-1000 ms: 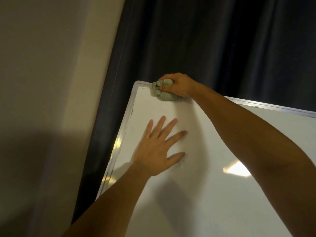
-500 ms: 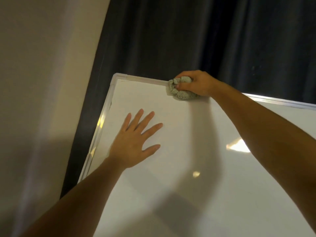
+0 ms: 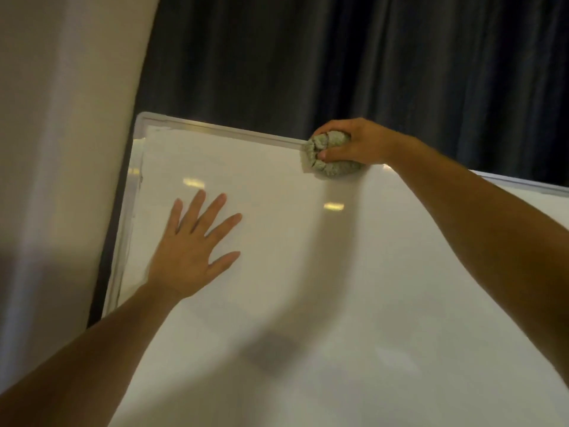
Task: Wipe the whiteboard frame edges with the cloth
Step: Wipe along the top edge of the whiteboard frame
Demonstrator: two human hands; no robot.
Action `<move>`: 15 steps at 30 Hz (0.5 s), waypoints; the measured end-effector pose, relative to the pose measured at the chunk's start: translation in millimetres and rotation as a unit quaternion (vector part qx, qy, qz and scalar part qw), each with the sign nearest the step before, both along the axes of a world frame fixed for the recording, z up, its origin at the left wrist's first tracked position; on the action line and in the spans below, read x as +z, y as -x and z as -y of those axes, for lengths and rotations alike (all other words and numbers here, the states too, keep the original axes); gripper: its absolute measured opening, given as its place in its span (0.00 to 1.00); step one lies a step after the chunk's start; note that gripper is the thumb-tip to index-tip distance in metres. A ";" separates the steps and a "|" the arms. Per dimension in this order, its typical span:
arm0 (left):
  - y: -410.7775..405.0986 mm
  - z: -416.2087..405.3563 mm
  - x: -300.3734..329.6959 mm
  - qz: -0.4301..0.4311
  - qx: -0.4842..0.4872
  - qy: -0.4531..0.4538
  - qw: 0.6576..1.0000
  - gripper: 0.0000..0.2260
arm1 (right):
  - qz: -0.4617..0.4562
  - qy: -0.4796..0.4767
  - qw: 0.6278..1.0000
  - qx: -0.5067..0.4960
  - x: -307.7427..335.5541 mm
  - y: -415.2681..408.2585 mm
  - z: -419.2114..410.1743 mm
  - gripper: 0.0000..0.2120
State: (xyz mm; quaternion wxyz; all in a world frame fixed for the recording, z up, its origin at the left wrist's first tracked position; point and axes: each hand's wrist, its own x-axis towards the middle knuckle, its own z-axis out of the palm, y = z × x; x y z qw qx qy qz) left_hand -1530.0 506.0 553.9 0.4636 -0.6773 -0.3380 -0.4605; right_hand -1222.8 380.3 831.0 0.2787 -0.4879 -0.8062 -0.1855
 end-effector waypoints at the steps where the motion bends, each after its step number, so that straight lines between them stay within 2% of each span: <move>1: -1.9 5.0 -1.8 0.005 0.000 0.003 1.000 0.33 | -0.006 -0.001 1.000 -0.002 -0.4 2.6 0.9 0.19; 4: -19.7 30.3 2.8 0.045 -0.030 0.010 0.999 0.34 | -0.053 -0.014 0.998 -0.014 -2.7 8.9 7.9 0.16; 6: -55.4 53.2 6.1 0.043 -0.096 -0.005 0.994 0.34 | -0.073 -0.022 0.997 -0.018 -3.7 16.6 11.5 0.18; 10: -183.6 102.7 17.5 -0.097 -0.214 -0.024 0.972 0.30 | -0.039 -0.038 0.998 -0.032 -4.6 30.8 13.4 0.24; 12: -245.2 119.3 24.1 -0.120 -0.220 -0.021 0.968 0.30 | 0.002 -0.046 0.998 -0.039 -3.2 40.6 16.9 0.27; 15: -315.2 127.6 30.2 -0.067 -0.136 -0.007 0.988 0.34 | 0.021 -0.038 0.999 -0.026 0.5 34.3 29.7 0.26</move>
